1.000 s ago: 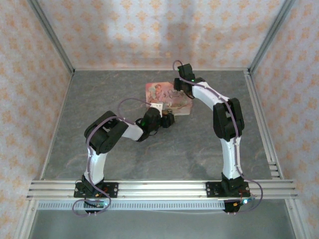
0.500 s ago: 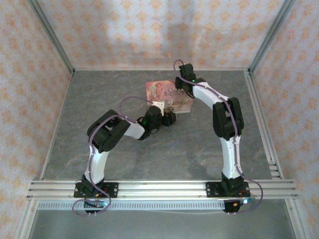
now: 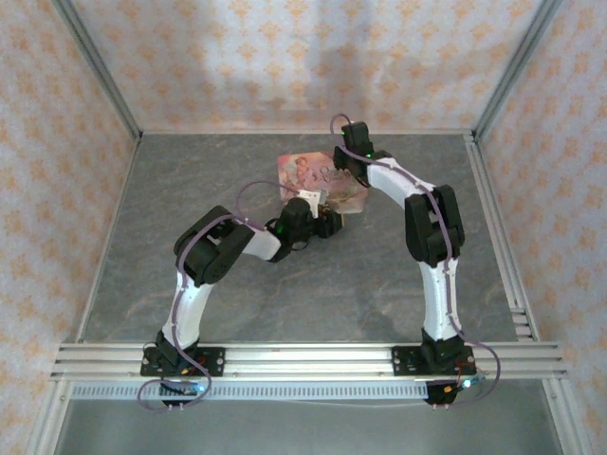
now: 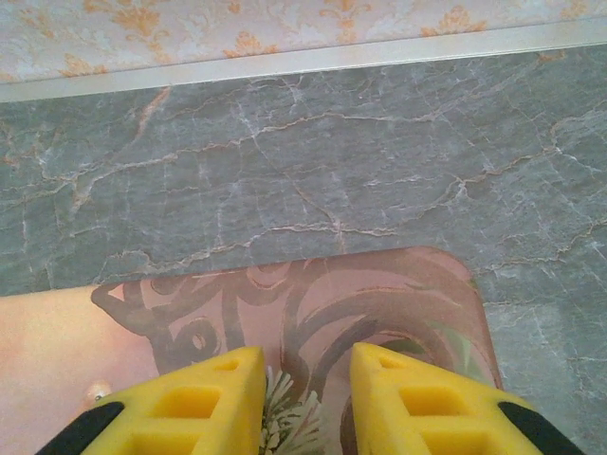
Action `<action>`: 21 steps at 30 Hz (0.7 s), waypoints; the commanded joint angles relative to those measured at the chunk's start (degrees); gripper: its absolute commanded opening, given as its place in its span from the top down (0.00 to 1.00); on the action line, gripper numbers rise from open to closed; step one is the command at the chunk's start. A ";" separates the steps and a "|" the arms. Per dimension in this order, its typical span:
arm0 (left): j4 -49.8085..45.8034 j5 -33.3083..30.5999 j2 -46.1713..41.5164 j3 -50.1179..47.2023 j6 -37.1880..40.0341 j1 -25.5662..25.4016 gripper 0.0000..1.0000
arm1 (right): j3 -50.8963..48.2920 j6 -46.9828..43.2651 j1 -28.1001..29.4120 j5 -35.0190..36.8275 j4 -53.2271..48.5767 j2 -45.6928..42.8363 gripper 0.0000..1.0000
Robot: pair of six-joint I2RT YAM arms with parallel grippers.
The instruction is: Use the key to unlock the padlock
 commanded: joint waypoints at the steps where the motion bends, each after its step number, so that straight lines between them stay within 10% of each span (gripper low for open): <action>1: 4.82 -4.35 -0.08 -1.19 -3.43 1.32 0.54 | -4.40 0.67 0.88 -4.20 -8.37 2.67 0.70; 21: 1.98 -3.83 -3.59 -4.91 -6.34 3.18 0.70 | -6.90 1.98 0.91 -4.89 -6.44 1.48 0.70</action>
